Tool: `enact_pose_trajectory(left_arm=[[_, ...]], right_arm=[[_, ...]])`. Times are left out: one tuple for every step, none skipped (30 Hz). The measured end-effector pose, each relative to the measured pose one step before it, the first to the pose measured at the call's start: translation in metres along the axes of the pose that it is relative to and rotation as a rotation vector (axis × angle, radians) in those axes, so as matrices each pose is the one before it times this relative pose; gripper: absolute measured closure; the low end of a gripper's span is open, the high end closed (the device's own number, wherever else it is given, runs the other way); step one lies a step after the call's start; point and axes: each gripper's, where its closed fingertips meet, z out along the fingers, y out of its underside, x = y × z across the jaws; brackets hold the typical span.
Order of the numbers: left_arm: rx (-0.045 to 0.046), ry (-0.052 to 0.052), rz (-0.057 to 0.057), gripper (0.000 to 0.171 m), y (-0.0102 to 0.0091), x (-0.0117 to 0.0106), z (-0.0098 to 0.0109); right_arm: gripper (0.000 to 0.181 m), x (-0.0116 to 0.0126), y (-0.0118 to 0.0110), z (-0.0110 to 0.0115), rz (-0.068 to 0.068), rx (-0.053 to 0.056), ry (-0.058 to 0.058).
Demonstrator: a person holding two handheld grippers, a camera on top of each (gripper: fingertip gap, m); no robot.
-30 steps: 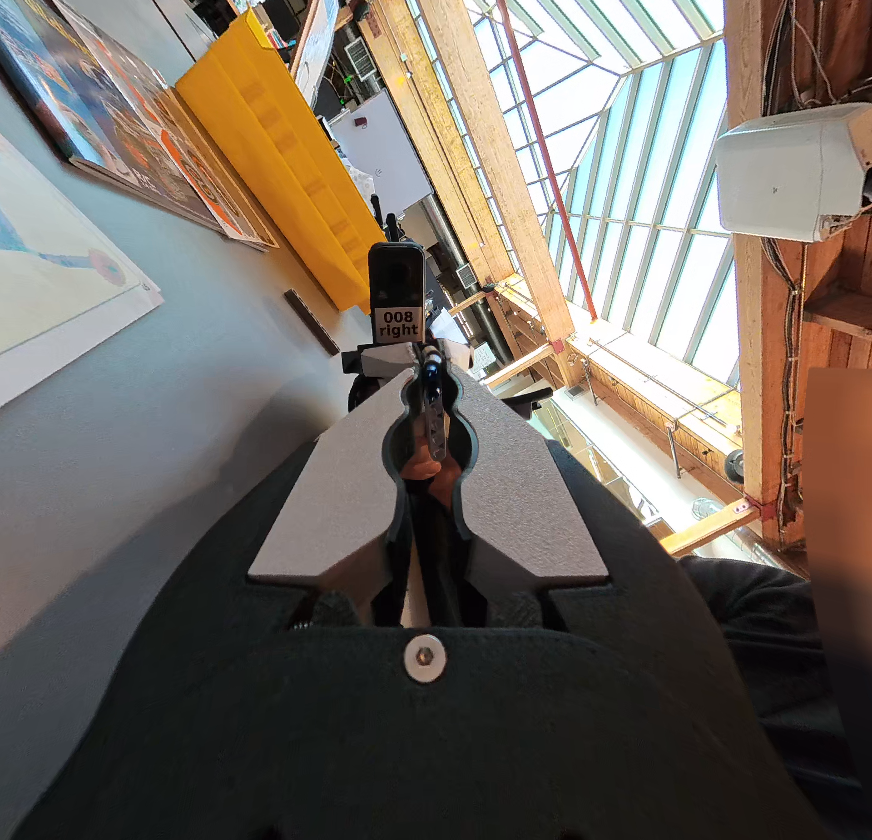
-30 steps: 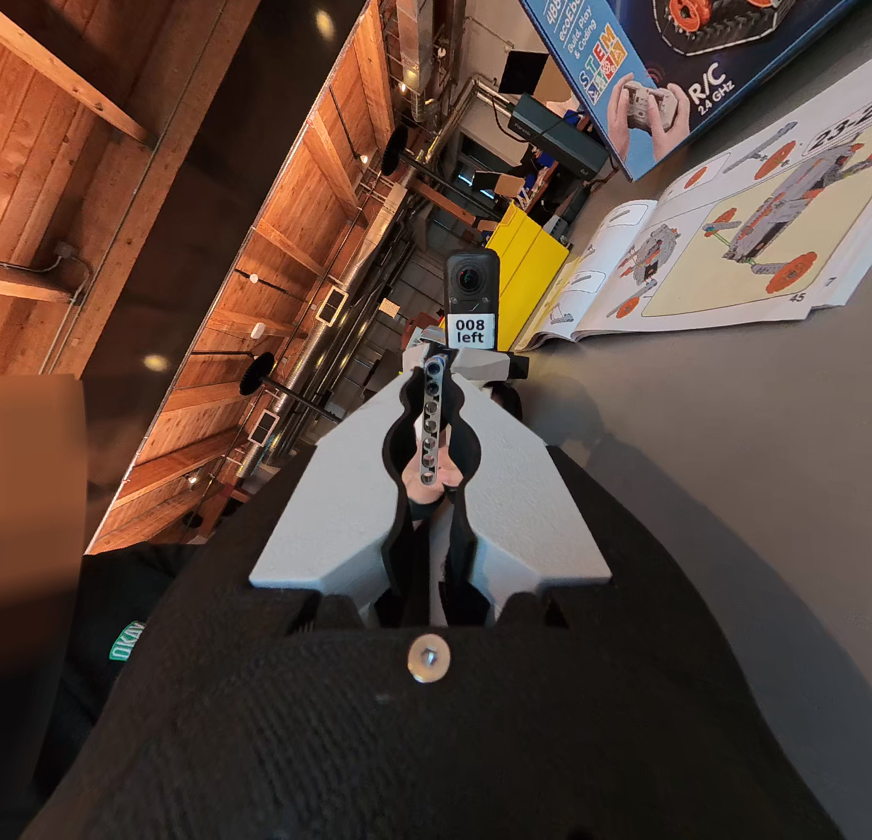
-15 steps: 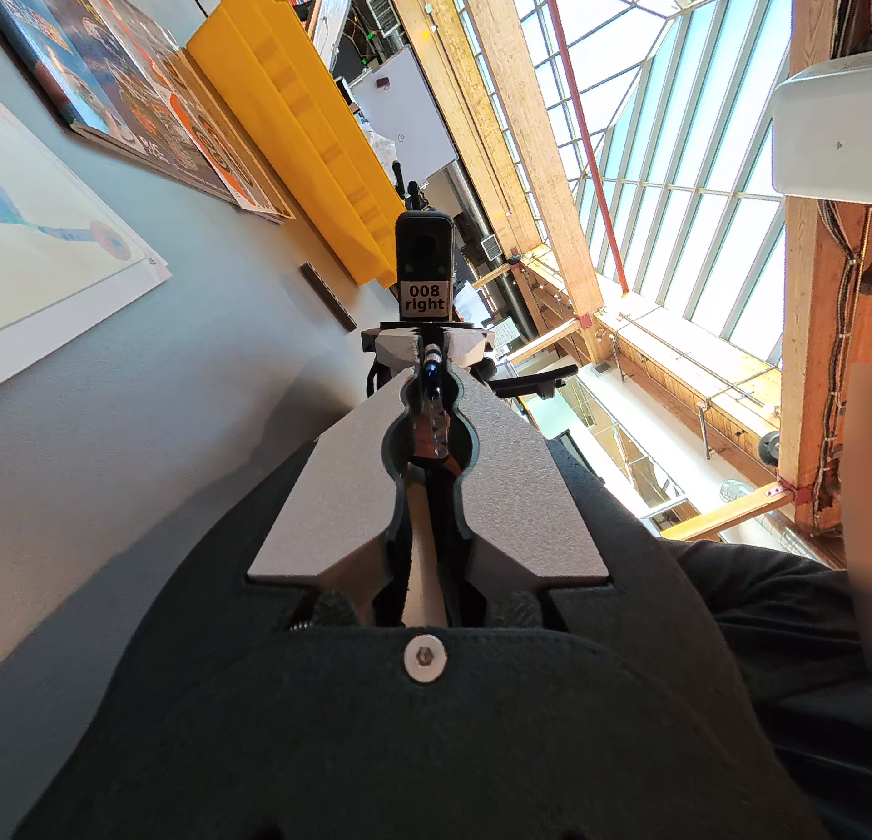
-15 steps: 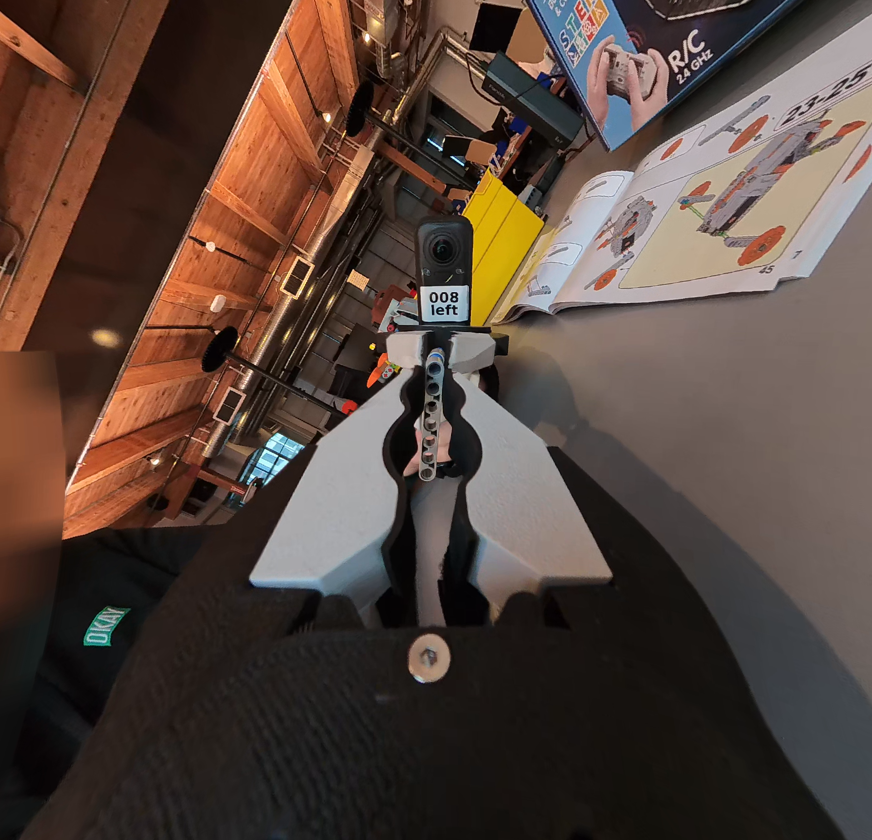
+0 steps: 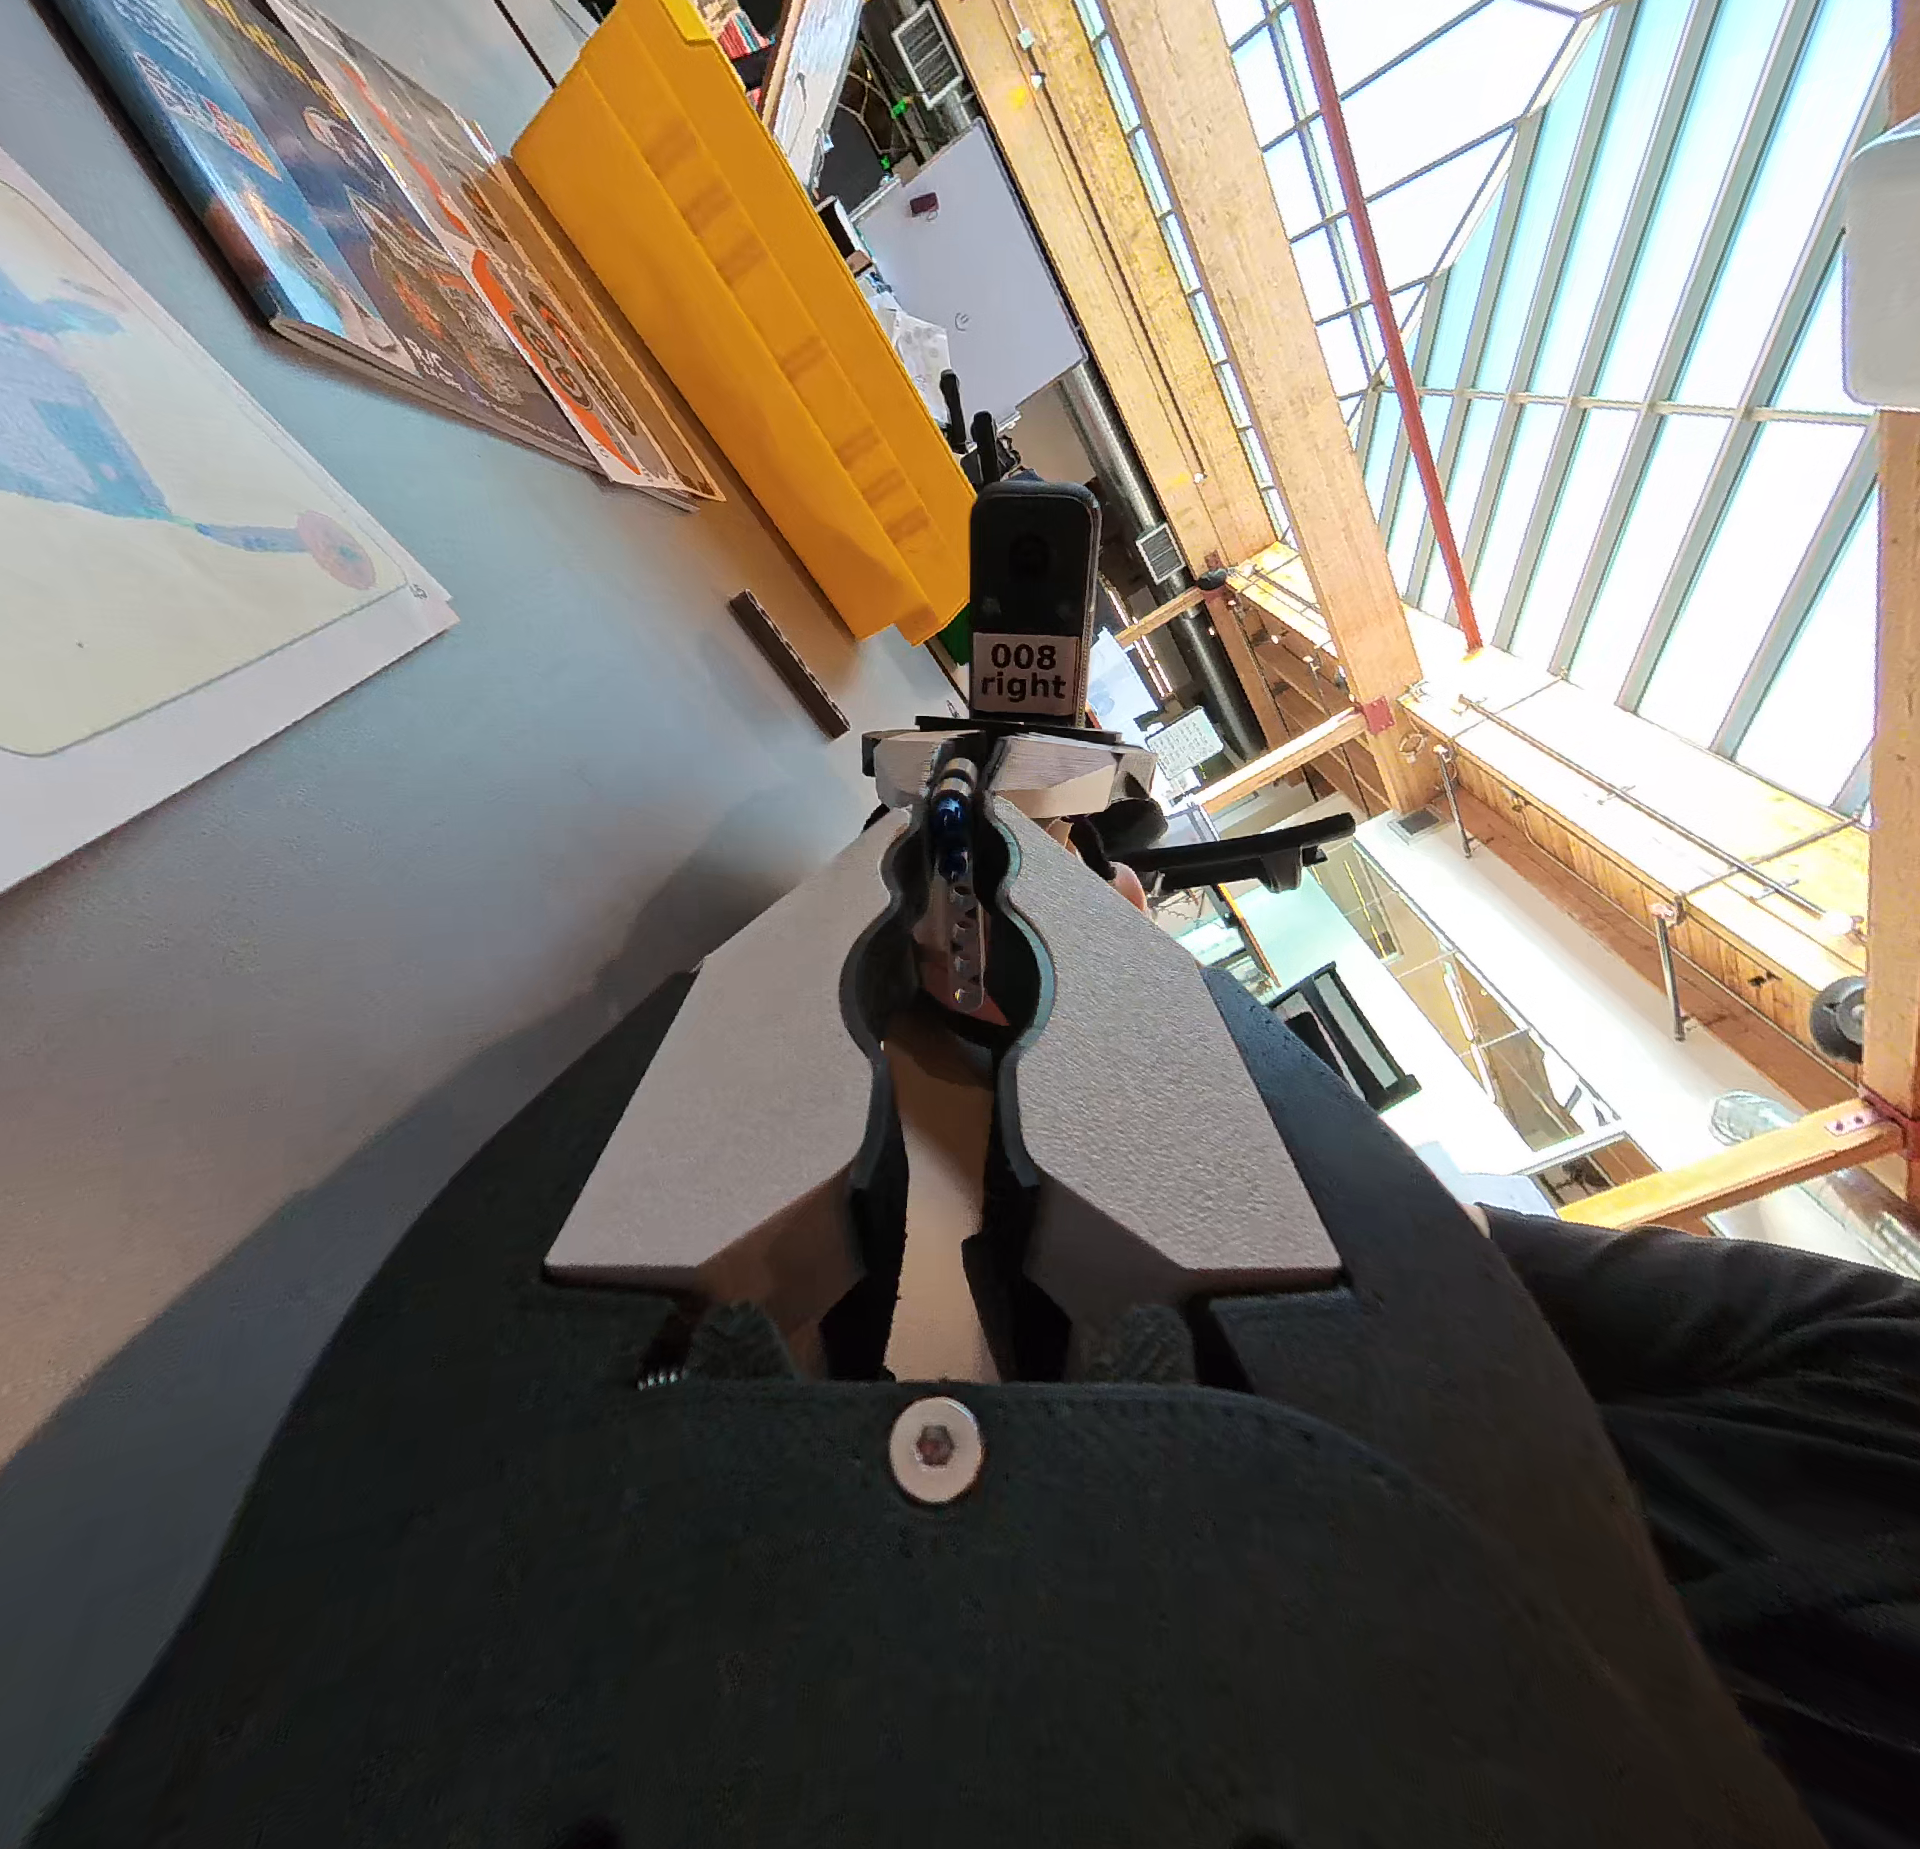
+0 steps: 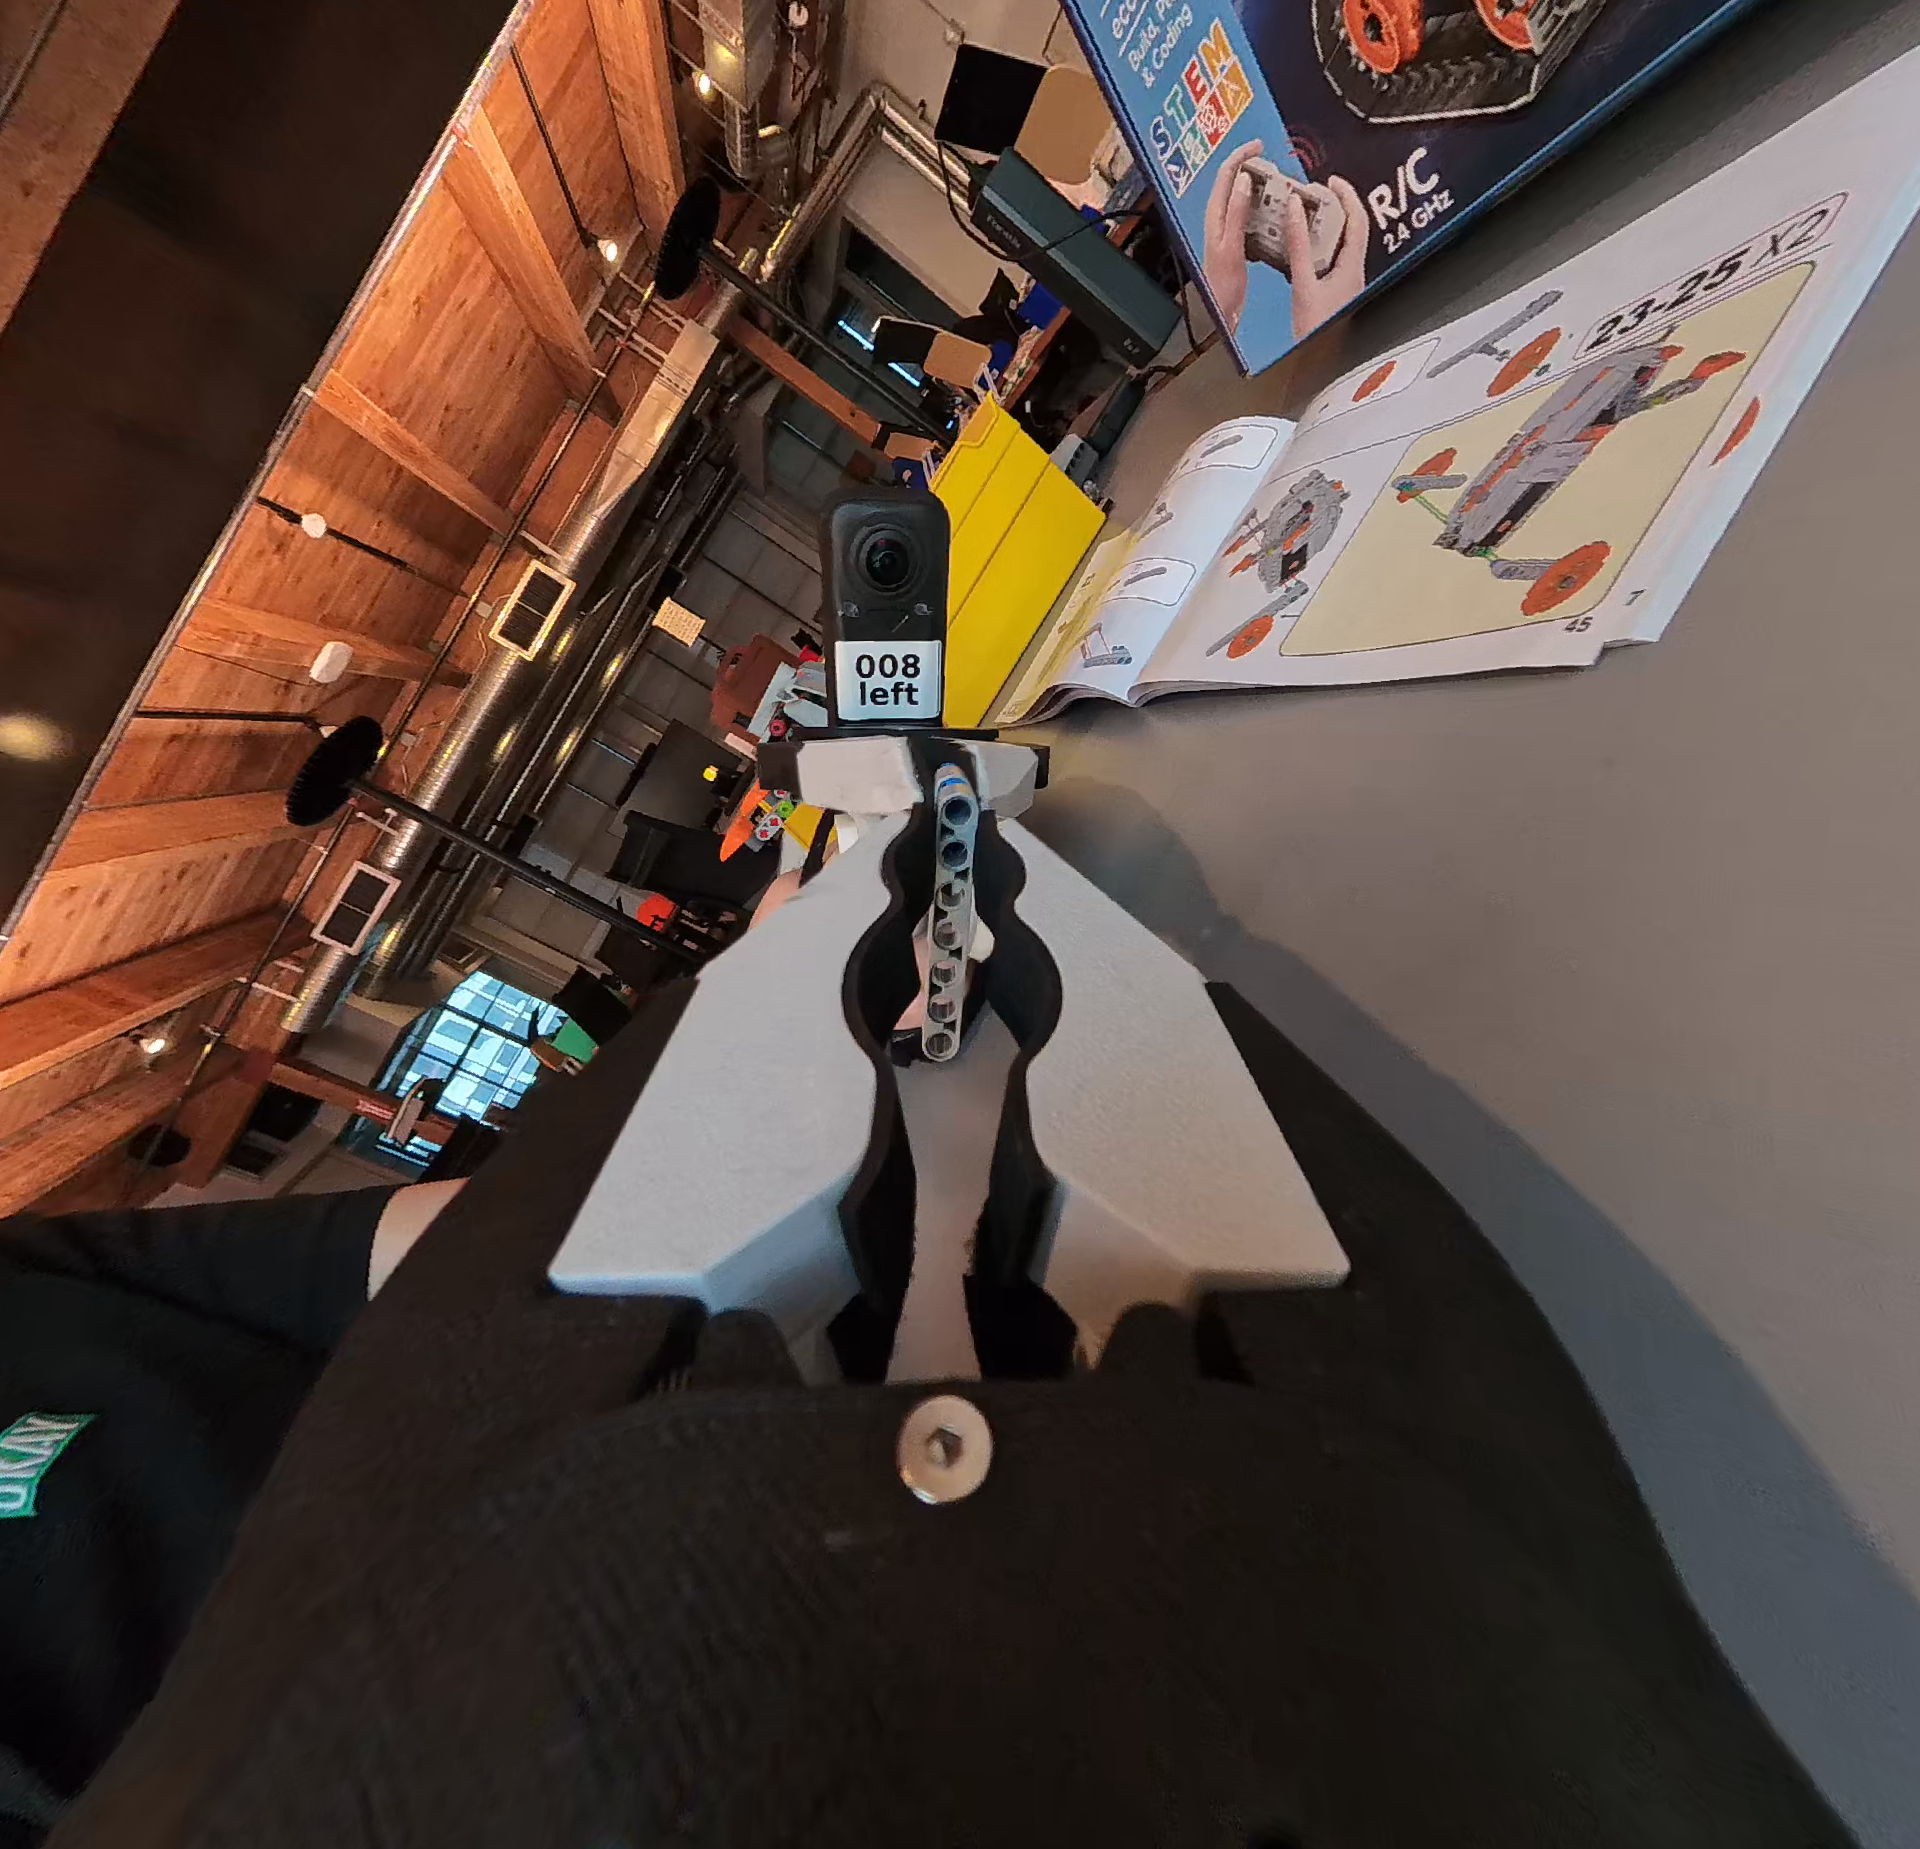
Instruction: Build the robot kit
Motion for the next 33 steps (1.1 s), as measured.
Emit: enact_pose_trajectory(left_arm=[[0.00282, -0.0069, 0.0048, 0.166, -0.00036, -0.00067, 0.00001], [0.00128, -0.0035, 0.0028, 0.166, -0.00006, -0.00024, -0.00001], [0.0037, -0.0081, 0.0039, 0.166, -0.00037, -0.00084, 0.00018], [0.00132, -0.0046, 0.0024, 0.166, -0.00017, -0.00044, 0.00006], [0.00238, -0.0007, 0.0008, 0.166, -0.00027, 0.00002, 0.0], [0.00504, -0.0044, 0.0032, 0.166, -0.00073, -0.00036, 0.00022], [0.00449, -0.0049, 0.0031, 0.166, -0.00058, -0.0005, 0.00008], [0.00778, 0.0029, 0.0044, 0.166, -0.00106, 0.00062, 0.00012], [0.00974, 0.0066, 0.0012, 0.166, -0.00156, 0.00099, 0.00015], [0.00598, -0.0058, 0.0044, 0.166, -0.0008, -0.00061, 0.00041], [0.00696, -0.0151, 0.0129, 0.166, -0.00077, -0.00129, 0.00038], [0.01309, -0.0046, 0.0084, 0.166, -0.00131, 0.00028, 0.00009], [0.00757, 0.0034, -0.0053, 0.166, -0.00064, 0.00055, 0.00013], [0.00029, 0.0052, -0.0128, 0.166, 0.00016, 0.00017, 0.00022], [0.002, 0.0095, -0.0107, 0.166, -0.00032, 0.00085, 0.00013], [-0.00318, 0.0122, -0.0075, 0.166, 0.00031, 0.0014, 0.00001], [-0.004, 0.0099, -0.0058, 0.166, 0.00047, 0.00113, -0.00022], [-0.00179, 0.006, -0.0026, 0.166, 0.00014, 0.00084, -0.00018], [-0.00887, 0.0082, -0.0005, 0.166, 0.00079, 0.00121, -0.00038], [-0.01216, 0.0058, 0.0008, 0.166, 0.00112, 0.00085, -0.00073], [-0.00717, 0.007, 0.0045, 0.166, 0.00092, 0.00131, -0.00038], [-0.00814, 0.0196, -0.0043, 0.165, 0.00102, 0.00254, -0.00001], [-0.0058, 0.0206, -0.0146, 0.165, 0.00052, 0.00176, -0.00007], [-0.00225, 0.0206, -0.0075, 0.166, 0.00008, 0.00229, -0.0001], [-0.00409, 0.017, -0.004, 0.166, 0.00049, 0.0022, -0.00003], [-0.00167, 0.0012, 0.0008, 0.165, 0.0003, 0.00012, 0.00001], [-0.00189, 0.0037, 0.0042, 0.165, 0.00017, 0.00073, 0.0], [-0.00388, 0.0102, 0.0002, 0.165, 0.00038, 0.00149, 0.00003], [-0.00268, -0.0017, 0.0022, 0.165, 0.00038, -0.00029, -0.00005], [-0.00585, -0.0046, 0.0056, 0.166, 0.00065, -0.00037, -0.00003], [-0.00635, -0.0024, 0.0071, 0.166, 0.00064, 0.00006, -0.00022], [-0.00591, -0.0015, 0.0057, 0.166, 0.0006, 0.00006, -0.00025], [-0.00515, -0.0076, 0.0102, 0.166, 0.00061, -0.00055, -0.00012]], right_arm=[[0.175, 0.0009, -0.00024, 0.00008, -0.0065, 0.0031, 0.0094], [0.176, 0.00007, 0.00003, 0.00017, -0.0056, 0.0014, 0.0041], [0.175, 0.00102, -0.00036, 0.00008, -0.0014, 0.003, 0.0078], [0.175, 0.00059, 0.00003, 0.00004, -0.0039, 0.0019, 0.0064], [0.175, -0.00008, -0.00011, -0.00001, -0.0001, 0.0025, 0.0015], [0.175, 0.00042, -0.0005, 0.00018, -0.0011, 0.0053, 0.0046], [0.175, 0.00072, -0.00033, 0.0001, -0.0019, 0.0032, 0.0066], [0.175, -0.0007, -0.00117, 0.00016, 0.0006, 0.0085, -0.0045], [0.175, -0.00145, -0.00145, 0.00016, 0.0176, 0.0113, -0.0175], [0.175, 0.00068, -0.00073, 0.00007, 0.0192, 0.0045, -0.0051], [0.175, 0.00169, -0.0005, 0.00039, -0.0015, 0.0027, 0.0115], [0.176, -0.00042, -0.00144, 0.00052, -0.0051, 0.01, -0.0005], [0.175, -0.00087, -0.00088, -0.00011, 0.0118, 0.0089, -0.0103], [0.176, 0.0003, 0.00004, -0.00044, 0.0044, 0.0004, -0.0002], [0.176, -0.001, -0.00039, -0.00017, -0.0072, 0.0027, -0.003], [0.175, -0.00148, 0.00017, -0.00032, 0.0011, -0.0013, -0.0108], [0.176, -0.00129, 0.00048, -0.0003, 0.0085, -0.0037, -0.0129], [0.175, -0.00078, -0.00001, 0.00007, -0.0028, -0.0015, -0.0047], [0.175, -0.00126, 0.00075, -0.00001, -0.0088, -0.0068, -0.0053], [0.175, -0.00097, 0.00172, 0.00003, -0.0008, -0.0127, -0.0066], [0.175, -0.00125, 0.00107, -0.00002, 0.0003, -0.0099, -0.0099], [0.175, -0.00274, 0.00057, -0.00073, 0.0028, -0.0071, -0.0209], [0.175, -0.00202, 0.00074, -0.00022, 0.0023, -0.0071, -0.0156], [0.175, -0.00223, 0.00008, 0.00011, -0.0014, -0.0031, -0.0161], [0.175, -0.00254, 0.00052, -0.00008, 0.0059, -0.0032, -0.0202], [0.175, 0.00005, 0.00042, -0.00006, 0.0062, -0.0034, -0.003], [0.175, -0.0004, -0.00007, -0.00006, -0.004, -0.001, -0.0015], [0.175, -0.00212, 0.00044, 0.00027, 0.0052, -0.0027, -0.0162], [0.175, 0.00047, 0.00029, -0.0001, 0.0133, -0.0024, -0.0041], [0.176, 0.0005, 0.0004, -0.00011, 0.0046, -0.0045, 0.0012], [0.176, -0.00002, 0.00067, -0.00001, -0.0013, -0.0048, 0.0004], [0.176, -0.00022, 0.00069, 0.00011, 0.0034, -0.0045, -0.0027], [0.176, 0.00074, 0.00061, -0.00018, 0.0067, -0.0057, 0.0024]])
